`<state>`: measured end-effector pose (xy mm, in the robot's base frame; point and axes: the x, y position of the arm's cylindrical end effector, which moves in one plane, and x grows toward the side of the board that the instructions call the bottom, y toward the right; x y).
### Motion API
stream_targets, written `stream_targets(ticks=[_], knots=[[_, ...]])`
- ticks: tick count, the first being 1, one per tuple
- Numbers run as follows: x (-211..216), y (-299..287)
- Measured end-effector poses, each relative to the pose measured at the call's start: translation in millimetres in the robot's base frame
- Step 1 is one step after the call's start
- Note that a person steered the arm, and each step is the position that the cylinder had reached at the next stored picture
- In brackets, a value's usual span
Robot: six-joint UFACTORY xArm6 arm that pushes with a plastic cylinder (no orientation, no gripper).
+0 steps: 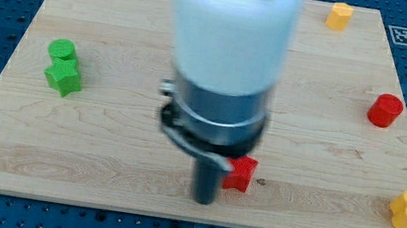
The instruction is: Push the red star beside the red circle
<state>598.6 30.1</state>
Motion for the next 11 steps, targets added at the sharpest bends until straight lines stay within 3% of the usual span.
stream_targets(ticks=[2, 4, 5, 7, 8, 10, 11], knots=[[-43.7, 71.9], [-1.8, 41.6], [-22.9, 36.6], [-70.5, 125.3], [-59.0, 139.9], [-22.8, 61.3], [-53.9, 43.8]])
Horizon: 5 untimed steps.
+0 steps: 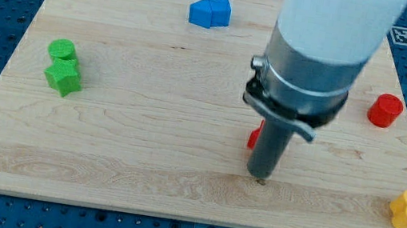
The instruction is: Push the red star beside the red circle
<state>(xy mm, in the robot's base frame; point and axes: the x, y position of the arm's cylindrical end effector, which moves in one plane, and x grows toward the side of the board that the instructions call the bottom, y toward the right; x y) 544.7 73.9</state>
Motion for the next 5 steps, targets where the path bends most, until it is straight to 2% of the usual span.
stream_targets(ticks=[1, 2, 3, 4, 5], knots=[[-34.7, 26.2], [-46.2, 44.7], [-30.0, 15.5], [-35.8, -28.3], [-65.9, -19.1]])
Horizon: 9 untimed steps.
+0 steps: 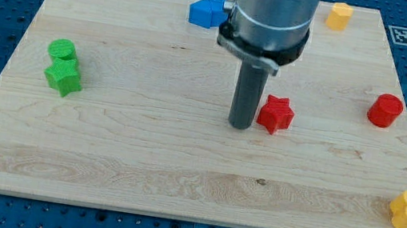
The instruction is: Push the red star beside the red circle
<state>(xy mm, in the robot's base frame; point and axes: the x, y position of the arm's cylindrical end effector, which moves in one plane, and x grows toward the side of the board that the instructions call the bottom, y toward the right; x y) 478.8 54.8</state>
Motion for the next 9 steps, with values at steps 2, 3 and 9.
stream_targets(ticks=[2, 3, 9], knots=[[-11.0, 81.9], [-4.8, 82.8], [-13.4, 143.4]])
